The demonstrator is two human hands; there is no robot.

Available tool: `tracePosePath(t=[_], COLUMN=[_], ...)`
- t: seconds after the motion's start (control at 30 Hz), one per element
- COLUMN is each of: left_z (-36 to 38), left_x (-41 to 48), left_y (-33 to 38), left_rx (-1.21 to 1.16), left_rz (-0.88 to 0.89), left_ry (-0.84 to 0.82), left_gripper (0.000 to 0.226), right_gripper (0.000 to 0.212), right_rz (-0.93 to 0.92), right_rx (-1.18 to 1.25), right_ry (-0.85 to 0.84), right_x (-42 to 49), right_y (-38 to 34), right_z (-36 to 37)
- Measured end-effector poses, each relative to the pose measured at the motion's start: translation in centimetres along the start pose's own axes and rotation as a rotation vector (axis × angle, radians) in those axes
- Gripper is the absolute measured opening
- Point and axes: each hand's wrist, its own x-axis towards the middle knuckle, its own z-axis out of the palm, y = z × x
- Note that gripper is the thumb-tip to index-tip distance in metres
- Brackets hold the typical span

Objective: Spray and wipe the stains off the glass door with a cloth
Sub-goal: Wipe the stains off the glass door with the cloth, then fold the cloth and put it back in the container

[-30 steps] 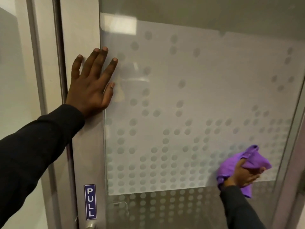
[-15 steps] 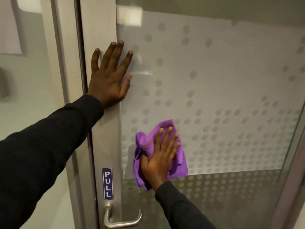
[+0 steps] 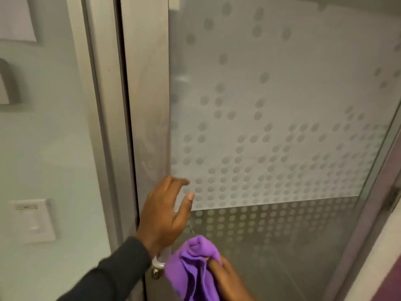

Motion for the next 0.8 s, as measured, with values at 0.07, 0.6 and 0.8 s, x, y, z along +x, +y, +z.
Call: tracePosePath(t=[0.07, 0.6, 0.8], left_z=[1.6, 6.0, 2.0], left_x=[-3.7, -17.2, -19.1], left_y=[-0.2, 11.5, 17.8], left_rx=[-0.171, -1.098, -1.141], left_rz=[-0.19, -1.158, -1.011], left_ry=[-0.034, -0.777, -0.821], left_gripper=[0.028, 0.069, 0.047], right_gripper=[0.026, 0.045, 0.048], right_rz=[0.172, 0.265, 0.214], right_rx=[0.253, 0.608, 0.503], right_ry=[0.107, 0.447, 0.549], right_x=[-0.7, -13.0, -21.3], right_y=[2.3, 2.7, 1.2], right_z=[0.4, 1.4, 2.4])
